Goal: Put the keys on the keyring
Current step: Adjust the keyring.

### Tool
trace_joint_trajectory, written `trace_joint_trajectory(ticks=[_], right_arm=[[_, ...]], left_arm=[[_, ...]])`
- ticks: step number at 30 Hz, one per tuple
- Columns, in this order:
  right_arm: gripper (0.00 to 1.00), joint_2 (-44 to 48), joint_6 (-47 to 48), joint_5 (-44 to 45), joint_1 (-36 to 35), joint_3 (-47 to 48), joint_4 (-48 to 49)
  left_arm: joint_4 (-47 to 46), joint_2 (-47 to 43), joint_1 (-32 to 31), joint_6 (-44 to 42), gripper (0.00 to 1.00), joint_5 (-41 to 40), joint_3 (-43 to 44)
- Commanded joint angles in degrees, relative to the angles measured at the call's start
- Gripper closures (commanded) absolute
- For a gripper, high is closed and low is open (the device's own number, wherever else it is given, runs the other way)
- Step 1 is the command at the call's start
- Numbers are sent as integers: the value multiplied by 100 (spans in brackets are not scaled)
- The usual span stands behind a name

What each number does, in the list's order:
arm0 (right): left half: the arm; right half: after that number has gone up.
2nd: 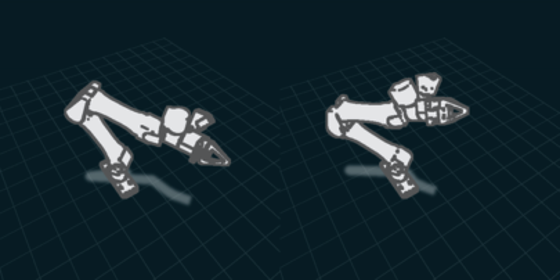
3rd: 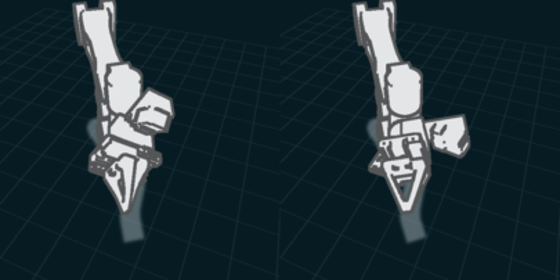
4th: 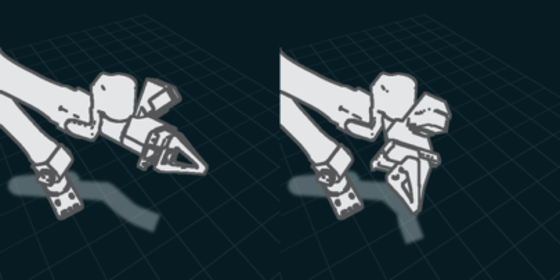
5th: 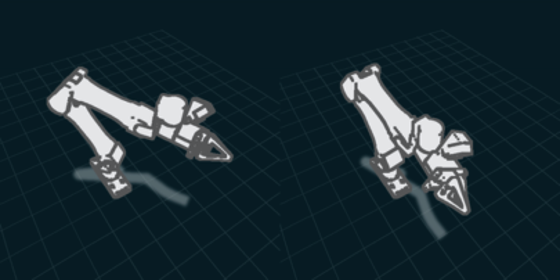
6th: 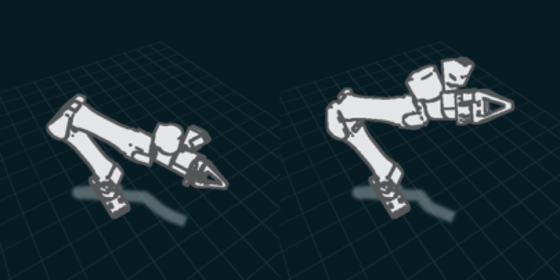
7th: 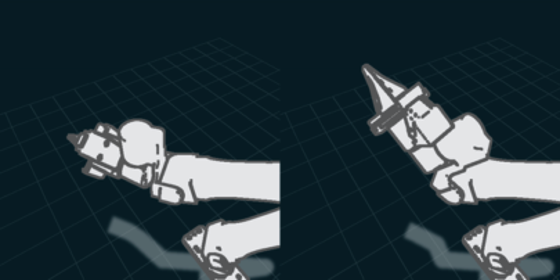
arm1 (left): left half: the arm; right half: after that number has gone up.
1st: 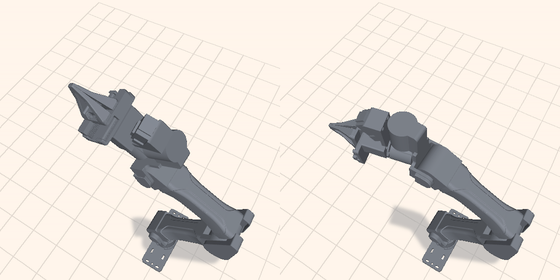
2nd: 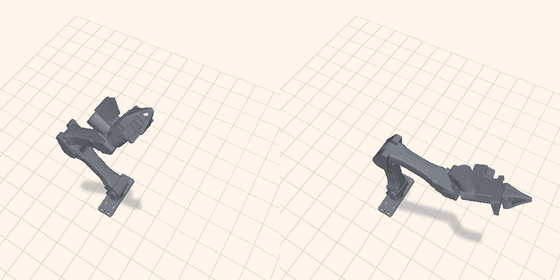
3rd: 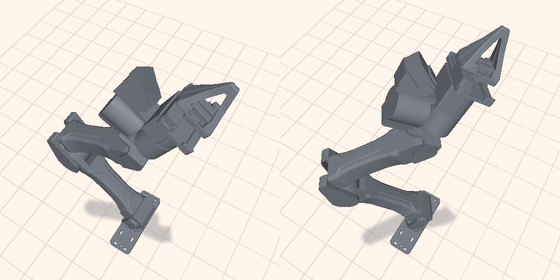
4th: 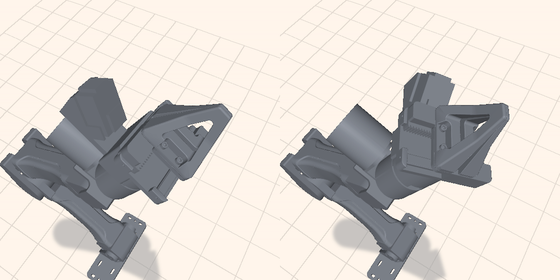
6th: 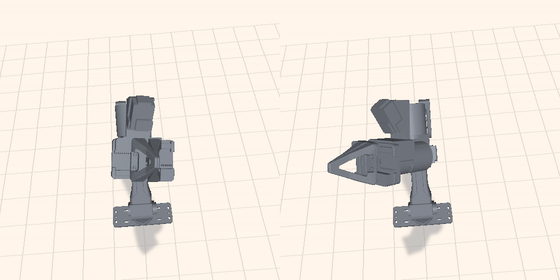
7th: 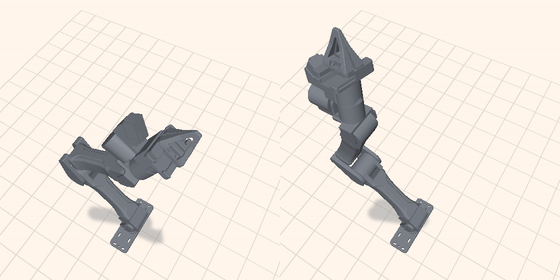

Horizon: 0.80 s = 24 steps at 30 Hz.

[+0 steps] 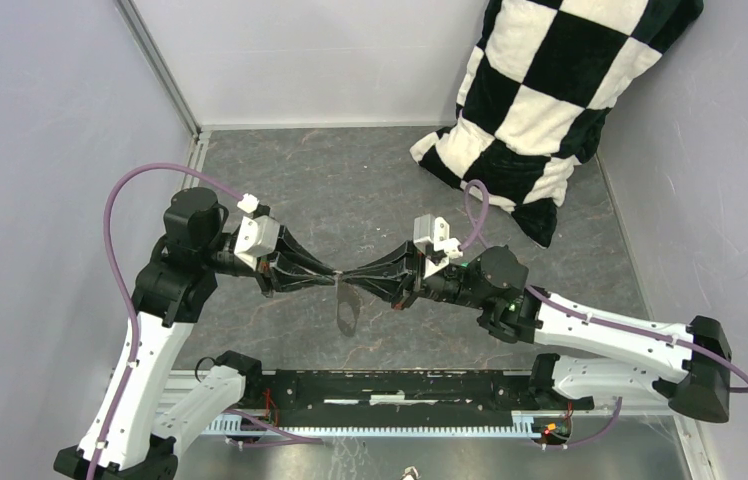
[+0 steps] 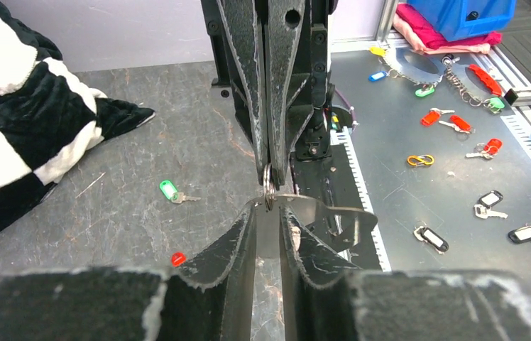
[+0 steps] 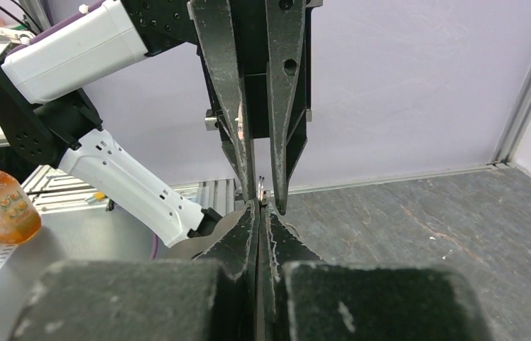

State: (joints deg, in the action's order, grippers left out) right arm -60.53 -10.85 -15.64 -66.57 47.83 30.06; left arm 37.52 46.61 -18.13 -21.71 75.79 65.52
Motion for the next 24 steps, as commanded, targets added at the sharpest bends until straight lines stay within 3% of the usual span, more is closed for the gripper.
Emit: trace_joint_trajectory(ticks=[1,5,10,13,19,24], right_arm=[[99,-80,-302,-80,27,-160,950],[99,-140,-353,-62,24,-211,1032],[99,-105,-345,59,21,-295,1121],[99,-35,-277,145,24,-306,948],[68,-39,654,122,24,834,-1616],[60,-493,1352,40,23,2105,-3537]], left_arm=[[-142,1,-33,249,76,217,65],[-140,10,-30,232,77,234,84],[-151,-27,-33,189,96,178,29],[-174,-115,-28,98,98,9,-41],[266,-161,-33,-724,98,-292,-16],[362,-82,-32,-939,98,-367,-3]])
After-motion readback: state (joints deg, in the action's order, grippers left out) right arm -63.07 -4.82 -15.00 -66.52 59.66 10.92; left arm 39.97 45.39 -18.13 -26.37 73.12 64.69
